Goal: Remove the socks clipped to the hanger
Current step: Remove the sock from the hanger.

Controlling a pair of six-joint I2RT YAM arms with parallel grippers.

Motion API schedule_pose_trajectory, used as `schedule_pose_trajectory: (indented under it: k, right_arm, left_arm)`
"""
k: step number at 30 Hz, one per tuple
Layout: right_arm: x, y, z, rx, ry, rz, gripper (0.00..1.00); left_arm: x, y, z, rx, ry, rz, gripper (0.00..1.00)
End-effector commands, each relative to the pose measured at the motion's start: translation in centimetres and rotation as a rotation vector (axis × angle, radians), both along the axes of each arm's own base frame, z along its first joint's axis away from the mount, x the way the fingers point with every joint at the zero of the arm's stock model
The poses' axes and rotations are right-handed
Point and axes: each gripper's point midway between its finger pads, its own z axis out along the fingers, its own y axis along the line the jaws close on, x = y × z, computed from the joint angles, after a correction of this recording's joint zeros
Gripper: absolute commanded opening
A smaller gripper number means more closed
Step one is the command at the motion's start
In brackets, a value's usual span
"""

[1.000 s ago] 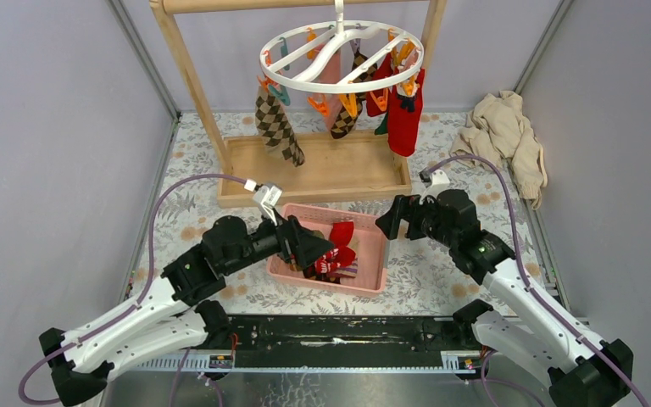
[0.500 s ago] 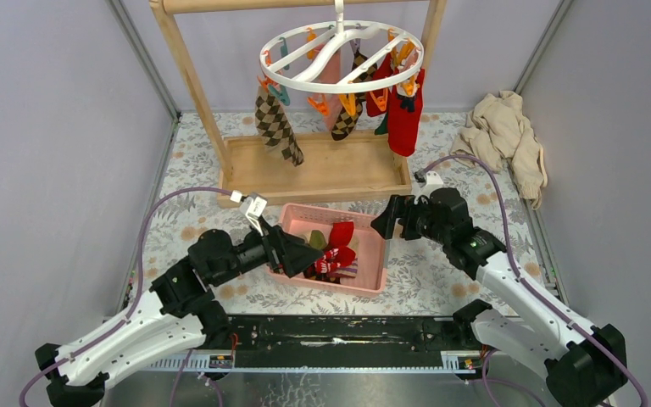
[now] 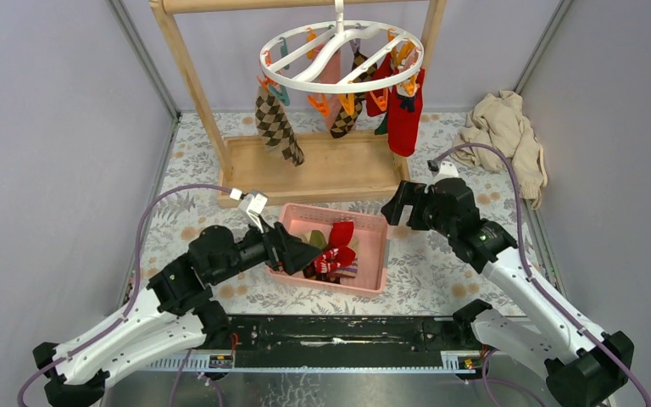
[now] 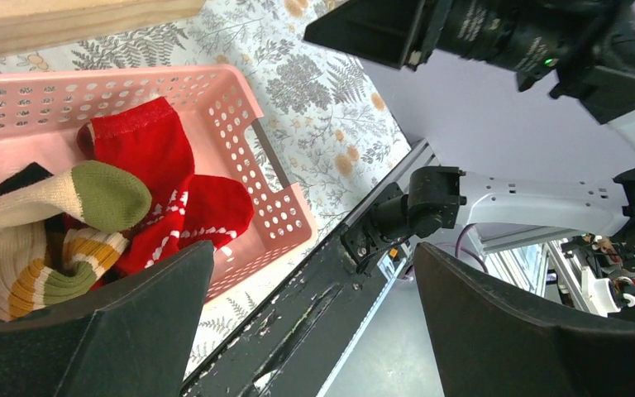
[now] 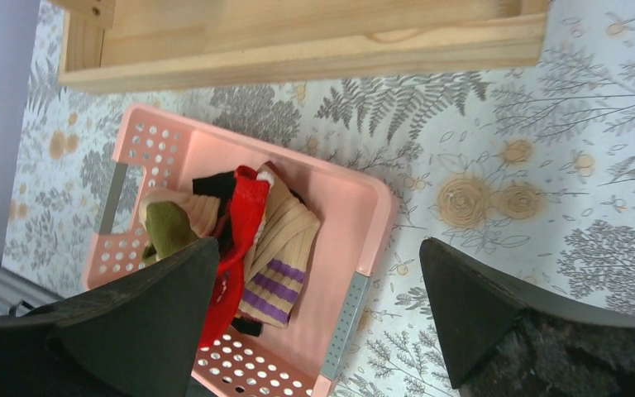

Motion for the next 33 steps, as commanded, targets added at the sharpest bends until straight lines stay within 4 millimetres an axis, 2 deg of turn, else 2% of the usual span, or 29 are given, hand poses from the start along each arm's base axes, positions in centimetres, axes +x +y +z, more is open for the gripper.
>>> schedule_pose_trajectory:
  k: [1, 6, 10, 14, 20, 33]
  right_arm:
    - [0.6, -2.1, 2.2, -0.036, -0.032, -0.126, 1.0]
    - [0.0, -2.7, 3.3, 0.005, -0.095, -0.144, 1.0]
    - [-1.1, -2.0, 4.7, 0.071, -0.21, -0.06, 1.0]
    - [-2.0, -1.4, 4.2, 0.111, -0.231, -0.007, 1.0]
    - [-1.4, -1.3, 2.0, 0.074, -0.169, -0.023, 1.0]
    - [-0.6, -1.0, 2.9, 0.057, -0.194, -0.013, 1.0]
  left_arm:
    - [0.4, -0.6, 1.1, -0.003, 0.001, 0.001, 0.99]
    - [1.1, -1.0, 1.5, 0.019, -0.009, 0.015, 0.99]
    - [1.5, -1.3, 1.2, 0.021, -0.02, 0.019, 0.98]
    - [1.4, -1.5, 0.6, 0.027, -0.008, 0.01, 0.98]
    - [1.5, -1.5, -0.4, 0.031, 0.02, 0.023, 0.98]
    - [2.1, -1.8, 0.7, 0.018, 0.015, 0.043, 0.99]
